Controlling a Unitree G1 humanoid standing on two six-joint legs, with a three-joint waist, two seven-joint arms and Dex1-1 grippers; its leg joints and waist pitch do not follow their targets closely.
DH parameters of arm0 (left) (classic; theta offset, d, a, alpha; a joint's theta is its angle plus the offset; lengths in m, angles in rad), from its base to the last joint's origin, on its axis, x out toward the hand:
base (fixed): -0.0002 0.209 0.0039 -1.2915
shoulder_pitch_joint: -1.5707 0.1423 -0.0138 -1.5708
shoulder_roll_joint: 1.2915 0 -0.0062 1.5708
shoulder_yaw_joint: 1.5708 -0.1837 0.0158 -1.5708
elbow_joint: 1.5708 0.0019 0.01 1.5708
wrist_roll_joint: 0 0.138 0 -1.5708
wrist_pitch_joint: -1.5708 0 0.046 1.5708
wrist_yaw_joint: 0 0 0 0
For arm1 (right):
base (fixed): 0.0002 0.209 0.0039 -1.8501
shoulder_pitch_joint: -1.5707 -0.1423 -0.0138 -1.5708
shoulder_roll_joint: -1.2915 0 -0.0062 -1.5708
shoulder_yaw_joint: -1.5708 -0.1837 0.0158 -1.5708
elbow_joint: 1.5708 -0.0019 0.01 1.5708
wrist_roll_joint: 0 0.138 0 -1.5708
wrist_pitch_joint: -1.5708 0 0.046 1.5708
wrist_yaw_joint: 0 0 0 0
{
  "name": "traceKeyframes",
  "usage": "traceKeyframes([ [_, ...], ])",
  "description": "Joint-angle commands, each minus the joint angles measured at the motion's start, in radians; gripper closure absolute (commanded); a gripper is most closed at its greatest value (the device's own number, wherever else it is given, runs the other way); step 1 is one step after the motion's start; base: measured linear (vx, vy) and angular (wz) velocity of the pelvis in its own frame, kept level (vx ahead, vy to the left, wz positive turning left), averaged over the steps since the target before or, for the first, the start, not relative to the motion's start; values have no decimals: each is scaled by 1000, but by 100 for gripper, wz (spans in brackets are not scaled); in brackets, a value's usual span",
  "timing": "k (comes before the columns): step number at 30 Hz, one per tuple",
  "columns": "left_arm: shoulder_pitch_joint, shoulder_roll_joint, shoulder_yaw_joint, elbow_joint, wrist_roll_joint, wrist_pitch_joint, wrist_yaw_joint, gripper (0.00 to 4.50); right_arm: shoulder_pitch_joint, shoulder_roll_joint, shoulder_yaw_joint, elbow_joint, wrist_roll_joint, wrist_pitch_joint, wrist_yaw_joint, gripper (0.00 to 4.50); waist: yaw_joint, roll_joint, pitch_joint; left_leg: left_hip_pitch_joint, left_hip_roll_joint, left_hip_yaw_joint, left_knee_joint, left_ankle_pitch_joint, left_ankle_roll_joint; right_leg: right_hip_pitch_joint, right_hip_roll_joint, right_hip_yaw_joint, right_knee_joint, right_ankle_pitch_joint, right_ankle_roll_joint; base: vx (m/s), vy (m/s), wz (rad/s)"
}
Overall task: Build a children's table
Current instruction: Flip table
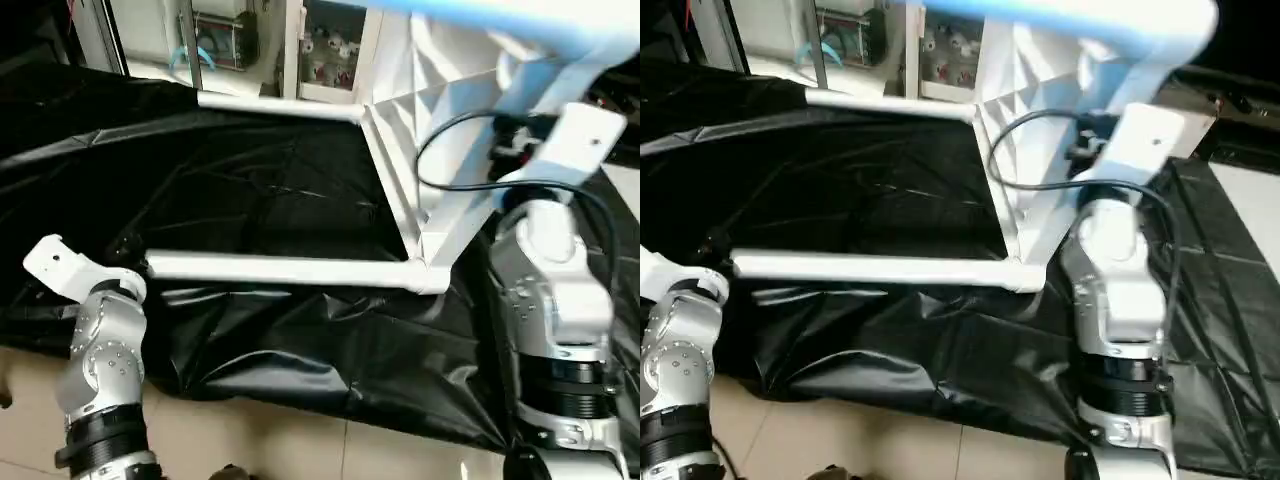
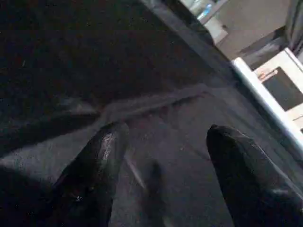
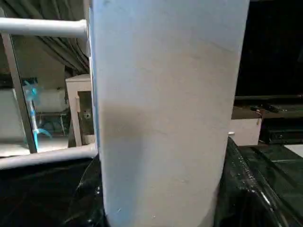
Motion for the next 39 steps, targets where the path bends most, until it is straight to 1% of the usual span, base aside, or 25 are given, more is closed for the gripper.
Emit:
traceKeyframes([
  [1,-23,3,-35,8,16,-10,-29,138,2,3,-15,33,-11,37,-22,233,-11,19,-57,41,44,-19,-84,-259,-116,16,-45,35,-64,-127,-53,0,0,0],
  [3,-23,17,-61,4,39,-20,-59,138,-3,5,-13,35,-19,39,-21,216,-13,13,-57,38,44,-21,-87,-283,-117,18,-48,35,-67,-168,-50,0,0,0],
  [6,0,70,-143,-24,105,-40,-147,138,-7,8,-9,21,-8,38,6,188,-14,12,-57,38,44,-21,-87,-292,-116,15,-50,37,-69,-188,-44,0,0,0],
  [8,20,110,-206,-54,148,-43,-210,138,-1,-2,-1,9,-1,32,38,171,-13,13,-58,36,46,-22,-87,-280,-109,15,-51,37,-68,-183,-39,0,0,0],
  [10,35,143,-254,-79,178,-46,-256,138,2,-13,8,3,16,33,83,159,-17,15,-59,37,47,-21,-86,-257,-113,15,-49,37,-61,-135,-54,0,0,0],
  [12,94,252,-413,-224,206,-8,-443,138,35,-90,72,-45,60,-8,283,150,-10,21,-60,36,51,-26,-87,-262,-101,22,-54,34,-58,-123,-56,0,0,0],
  [13,109,279,-451,-263,208,3,-490,138,45,-111,89,-60,71,-19,336,150,-12,20,-58,37,55,-23,-87,-261,-94,20,-51,35,-55,-102,-60,0,0,0],
  [14,123,307,-484,-298,210,11,-534,138,58,-132,99,-77,85,-15,380,150,-16,17,-57,35,51,-19,-85,-247,-89,20,-48,37,-53,-78,-80,0,0,0],
  [16,144,370,-547,-348,235,9,-608,120,80,-153,85,-98,103,-15,410,146,-12,18,-56,33,50,-17,-84,-231,-79,21,-52,39,-53,-78,-100,0,0,0],
  [18,168,476,-654,-422,289,-31,-755,103,139,-194,34,-148,116,-64,451,145,-9,17,-54,33,50,-17,-85,-233,-69,23,-52,41,-59,-105,-96,0,0,0],
  [19,168,476,-654,-422,289,-31,-755,99,139,-194,34,-148,116,-64,451,145,-5,20,-55,36,53,-17,-84,-231,-68,23,-55,41,-56,-106,-95,0,0,0],
  [20,170,494,-671,-437,295,-44,-790,91,152,-200,24,-161,118,-76,462,145,-11,20,-52,38,50,-14,-87,-247,-79,17,-47,41,-57,-122,-109,0,0,0],
  [22,153,504,-686,-484,287,-55,-819,72,204,-224,-3,-204,135,-98,501,145,-4,28,-51,45,53,-13,-87,-280,-90,13,-48,42,-59,-143,-117,0,0,0],
  [24,117,505,-693,-524,286,-54,-831,61,252,-243,-25,-231,141,-124,537,145,-3,31,-50,43,53,-17,-91,-319,-99,16,-50,40,-60,-175,-123,0,0,0],
  [25,105,505,-696,-532,289,-59,-833,55,262,-244,-30,-236,142,-130,544,145,-4,29,-49,43,53,-17,-92,-328,-98,15,-49,41,-63,-186,-121,0,0,0],
  [26,76,501,-698,-545,291,-70,-831,44,282,-252,-34,-245,135,-153,557,145,-5,33,-48,40,51,-20,-92,-343,-99,17,-52,41,-64,-211,-126,0,0,0],
  [27,73,501,-698,-546,292,-72,-831,44,284,-253,-33,-246,134,-155,558,145,-7,29,-47,40,51,-20,-92,-351,-99,16,-52,41,-68,-225,-125,0,0,0],
  [28,55,503,-696,-552,296,-82,-833,33,298,-254,-35,-256,153,-156,573,145,-8,30,-47,38,50,-21,-92,-353,-96,18,-54,41,-68,-237,-126,0,0,0],
  [30,25,509,-678,-569,303,-97,-843,21,315,-244,-74,-283,250,-110,612,118,-9,31,-47,36,50,-22,-90,-362,-85,20,-55,42,-70,-258,-124,0,0,0],
  [31,24,509,-677,-569,303,-97,-843,12,316,-244,-76,-284,253,-108,613,111,-13,28,-46,34,49,-23,-91,-361,-80,22,-54,41,-70,-262,-124,0,0,0],
  [32,17,515,-662,-581,297,-97,-854,1,319,-256,-100,-300,321,-71,645,108,-15,33,-47,36,48,-23,-89,-358,-73,19,-53,41,-71,-270,-128,0,0,0],
  [34,13,516,-655,-591,289,-88,-860,0,321,-267,-116,-309,380,-36,672,86,-17,33,-48,34,49,-24,-88,-352,-71,21,-54,41,-70,-270,-134,0,0,0],
  [35,11,528,-650,-601,286,-84,-874,0,329,-293,-124,-326,459,16,727,75,-19,38,-48,36,48,-24,-87,-347,-64,22,-52,40,-68,-262,-141,0,0,0],
  [37,8,539,-652,-606,291,-83,-882,0,337,-315,-117,-337,505,49,773,69,-22,39,-48,34,50,-24,-86,-336,-56,22,-50,39,-68,-242,-148,0,0,0],
  [39,-1,550,-660,-608,309,-86,-884,0,351,-345,-88,-354,544,83,829,43,-23,42,-48,34,50,-24,-85,-332,-54,23,-51,39,-68,-241,-160,0,0,0],
])
